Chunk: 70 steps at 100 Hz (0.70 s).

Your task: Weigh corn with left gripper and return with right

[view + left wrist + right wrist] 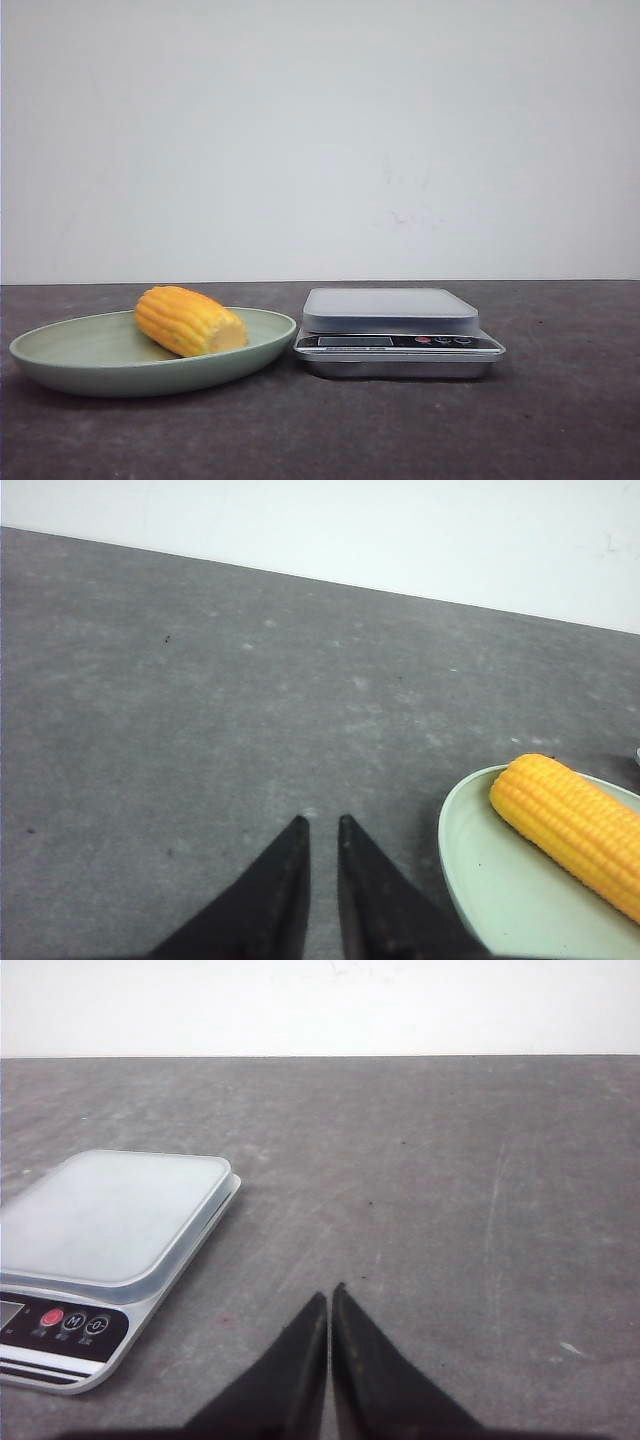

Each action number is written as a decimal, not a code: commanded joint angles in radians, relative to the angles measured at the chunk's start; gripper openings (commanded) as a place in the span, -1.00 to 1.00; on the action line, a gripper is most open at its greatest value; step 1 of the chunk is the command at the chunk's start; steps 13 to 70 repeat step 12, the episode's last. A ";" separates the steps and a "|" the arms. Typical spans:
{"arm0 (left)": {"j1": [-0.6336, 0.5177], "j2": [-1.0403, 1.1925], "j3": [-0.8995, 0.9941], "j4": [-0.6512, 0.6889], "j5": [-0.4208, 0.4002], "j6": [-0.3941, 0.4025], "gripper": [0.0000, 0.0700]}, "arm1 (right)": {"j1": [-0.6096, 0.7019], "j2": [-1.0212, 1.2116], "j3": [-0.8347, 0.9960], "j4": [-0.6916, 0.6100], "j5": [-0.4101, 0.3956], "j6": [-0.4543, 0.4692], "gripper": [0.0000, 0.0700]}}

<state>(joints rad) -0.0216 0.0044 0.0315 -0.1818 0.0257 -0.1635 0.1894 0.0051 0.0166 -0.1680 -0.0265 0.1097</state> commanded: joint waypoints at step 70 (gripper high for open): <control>0.001 -0.002 -0.018 -0.005 -0.001 0.016 -0.99 | 0.001 -0.001 -0.003 0.011 0.000 0.005 -1.00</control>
